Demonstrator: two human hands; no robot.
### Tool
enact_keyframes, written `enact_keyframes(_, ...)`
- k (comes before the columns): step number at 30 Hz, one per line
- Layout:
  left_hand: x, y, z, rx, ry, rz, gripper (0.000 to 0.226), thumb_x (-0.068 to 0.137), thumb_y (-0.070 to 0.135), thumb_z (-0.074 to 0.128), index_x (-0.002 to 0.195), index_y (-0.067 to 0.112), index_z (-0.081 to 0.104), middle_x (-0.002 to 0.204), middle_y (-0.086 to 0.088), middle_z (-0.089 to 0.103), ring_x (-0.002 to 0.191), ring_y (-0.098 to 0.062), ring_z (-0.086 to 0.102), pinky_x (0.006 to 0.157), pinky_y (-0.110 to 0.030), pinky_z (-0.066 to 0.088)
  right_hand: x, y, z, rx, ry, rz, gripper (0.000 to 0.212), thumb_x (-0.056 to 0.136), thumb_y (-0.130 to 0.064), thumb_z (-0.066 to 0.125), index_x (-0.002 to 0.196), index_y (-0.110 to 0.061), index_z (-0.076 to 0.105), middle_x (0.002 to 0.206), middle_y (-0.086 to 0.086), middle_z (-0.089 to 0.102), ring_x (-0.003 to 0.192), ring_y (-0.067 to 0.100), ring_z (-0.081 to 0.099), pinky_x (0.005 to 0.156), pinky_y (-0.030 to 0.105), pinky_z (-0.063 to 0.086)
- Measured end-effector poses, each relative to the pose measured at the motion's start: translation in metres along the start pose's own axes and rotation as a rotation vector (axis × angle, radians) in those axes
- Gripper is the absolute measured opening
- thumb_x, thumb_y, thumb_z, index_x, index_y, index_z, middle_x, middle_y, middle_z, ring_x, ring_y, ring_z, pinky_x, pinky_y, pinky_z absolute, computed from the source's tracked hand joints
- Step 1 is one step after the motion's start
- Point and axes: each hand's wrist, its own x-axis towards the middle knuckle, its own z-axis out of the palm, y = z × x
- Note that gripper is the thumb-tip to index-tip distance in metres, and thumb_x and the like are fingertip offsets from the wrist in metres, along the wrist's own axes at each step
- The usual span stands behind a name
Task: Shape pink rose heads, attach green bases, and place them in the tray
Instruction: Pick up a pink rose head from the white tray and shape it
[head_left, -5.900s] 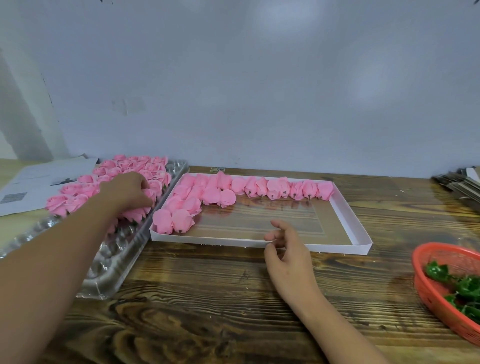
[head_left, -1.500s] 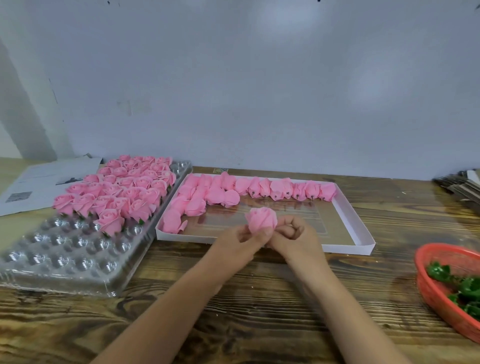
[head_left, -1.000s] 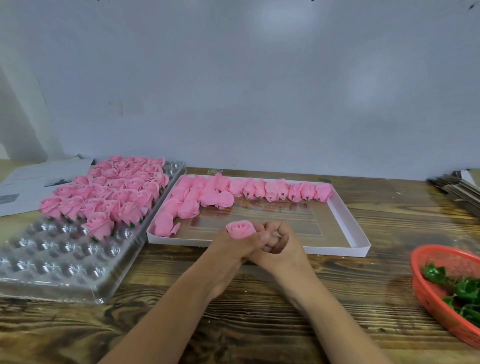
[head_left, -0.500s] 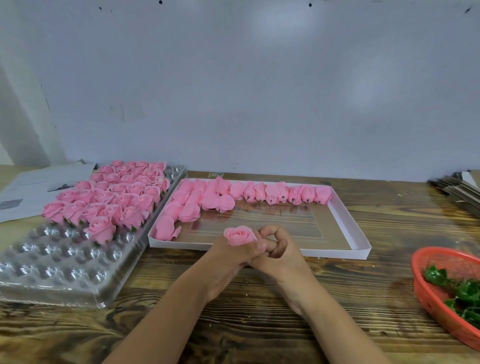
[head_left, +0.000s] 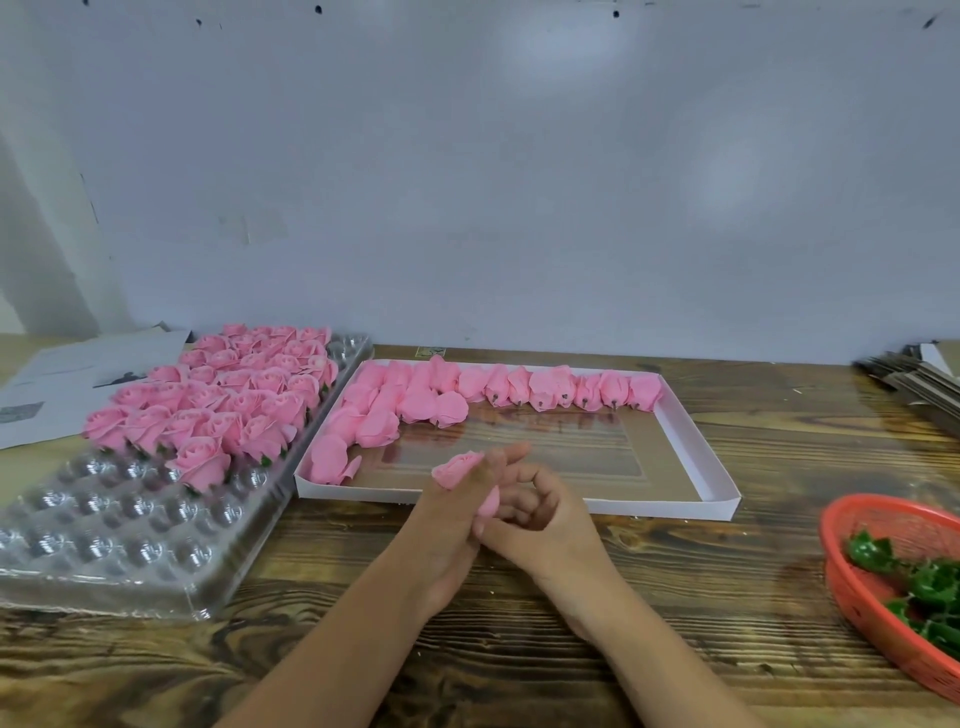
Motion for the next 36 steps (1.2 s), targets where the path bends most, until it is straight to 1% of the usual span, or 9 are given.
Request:
enact_keyframes(8, 0.001, -0.014, 0.006, -0.364, 0.122, -0.102, 0.039, 0.069, 0.052, 0.081, 0.093, 0.02, 0.084, 0.114, -0.005, 0.076, 0.101, -0.019, 0.075, 0.079, -0.035, 0.061, -0.006, 0.014, 0.011, -0.443, 0.136, -0.275, 0.031, 0.085, -0.015, 0.076, 0.106, -0.034, 0.065, 0.092, -0.016, 0.071, 0.085, 0.007, 0.068, 0.071, 0.012, 0.051)
enact_keyframes(11, 0.0, -0.01, 0.005, -0.345, 0.129, -0.103, 0.044, 0.077, 0.051, 0.077, 0.101, 0.015, 0.082, 0.105, -0.011, 0.076, 0.096, -0.022, 0.075, 0.078, -0.034, 0.061, -0.005, 0.01, 0.01, -0.36, 0.11, -0.215, 0.029, 0.086, -0.011, 0.075, 0.105, -0.031, 0.068, 0.086, -0.011, 0.071, 0.077, 0.004, 0.066, 0.068, 0.012, 0.049)
enact_keyframes(16, -0.002, -0.004, 0.002, -0.193, 0.118, -0.028, 0.048, 0.075, 0.057, 0.075, 0.098, 0.015, 0.082, 0.1, -0.013, 0.076, 0.09, -0.022, 0.074, 0.081, -0.032, 0.061, -0.003, 0.002, 0.008, -0.211, 0.057, -0.101, 0.024, 0.084, -0.003, 0.075, 0.105, -0.015, 0.071, 0.087, 0.016, 0.072, 0.078, 0.025, 0.066, 0.078, 0.041, 0.056)
enact_keyframes(19, -0.002, -0.002, 0.002, -0.123, 0.111, -0.008, 0.045, 0.078, 0.056, 0.07, 0.096, 0.017, 0.082, 0.1, -0.011, 0.077, 0.09, -0.021, 0.074, 0.082, -0.031, 0.06, -0.006, -0.002, 0.009, -0.222, 0.059, -0.111, 0.022, 0.083, -0.003, 0.076, 0.103, -0.012, 0.073, 0.088, 0.012, 0.074, 0.085, 0.029, 0.069, 0.081, 0.038, 0.057)
enact_keyframes(22, -0.002, -0.001, 0.001, -0.087, 0.108, 0.005, 0.048, 0.072, 0.06, 0.074, 0.094, 0.018, 0.083, 0.1, -0.009, 0.077, 0.089, -0.02, 0.074, 0.081, -0.031, 0.06, -0.006, -0.003, 0.01, -0.208, 0.047, -0.11, 0.018, 0.084, -0.002, 0.075, 0.099, -0.012, 0.076, 0.084, 0.008, 0.075, 0.078, 0.017, 0.069, 0.074, 0.025, 0.057)
enact_keyframes(25, -0.003, 0.0, -0.001, -0.053, 0.068, 0.017, 0.053, 0.071, 0.067, 0.073, 0.096, 0.02, 0.082, 0.102, -0.006, 0.076, 0.084, -0.019, 0.07, 0.072, -0.033, 0.053, -0.005, -0.006, 0.006, -0.026, -0.032, 0.0, 0.009, 0.088, -0.006, 0.072, 0.096, -0.007, 0.076, 0.075, 0.007, 0.073, 0.067, 0.01, 0.065, 0.062, 0.018, 0.052)
enact_keyframes(32, -0.001, -0.003, -0.008, -0.057, 0.041, 0.015, 0.059, 0.063, 0.071, 0.076, 0.091, 0.02, 0.081, 0.102, -0.001, 0.076, 0.089, -0.017, 0.072, 0.074, -0.03, 0.058, -0.004, -0.001, 0.001, 0.413, -0.183, 0.278, 0.015, 0.086, -0.018, 0.071, 0.089, -0.004, 0.076, 0.081, 0.012, 0.07, 0.072, 0.014, 0.064, 0.067, 0.022, 0.056)
enact_keyframes(34, 0.001, -0.003, -0.006, -0.08, 0.083, 0.012, 0.053, 0.069, 0.071, 0.076, 0.086, 0.02, 0.081, 0.098, -0.002, 0.076, 0.082, -0.018, 0.072, 0.068, -0.032, 0.057, -0.003, 0.003, 0.005, 0.242, -0.109, 0.235, 0.014, 0.089, -0.02, 0.073, 0.096, -0.009, 0.075, 0.084, 0.009, 0.073, 0.077, 0.016, 0.067, 0.074, 0.026, 0.058)
enact_keyframes(36, 0.003, -0.003, -0.003, -0.165, 0.15, -0.011, 0.046, 0.074, 0.062, 0.073, 0.081, 0.017, 0.079, 0.087, -0.003, 0.074, 0.067, -0.017, 0.068, 0.063, -0.033, 0.054, -0.005, 0.009, 0.011, -0.154, 0.041, 0.094, 0.02, 0.086, -0.024, 0.078, 0.105, -0.023, 0.072, 0.09, 0.002, 0.075, 0.085, 0.013, 0.07, 0.082, 0.03, 0.059)
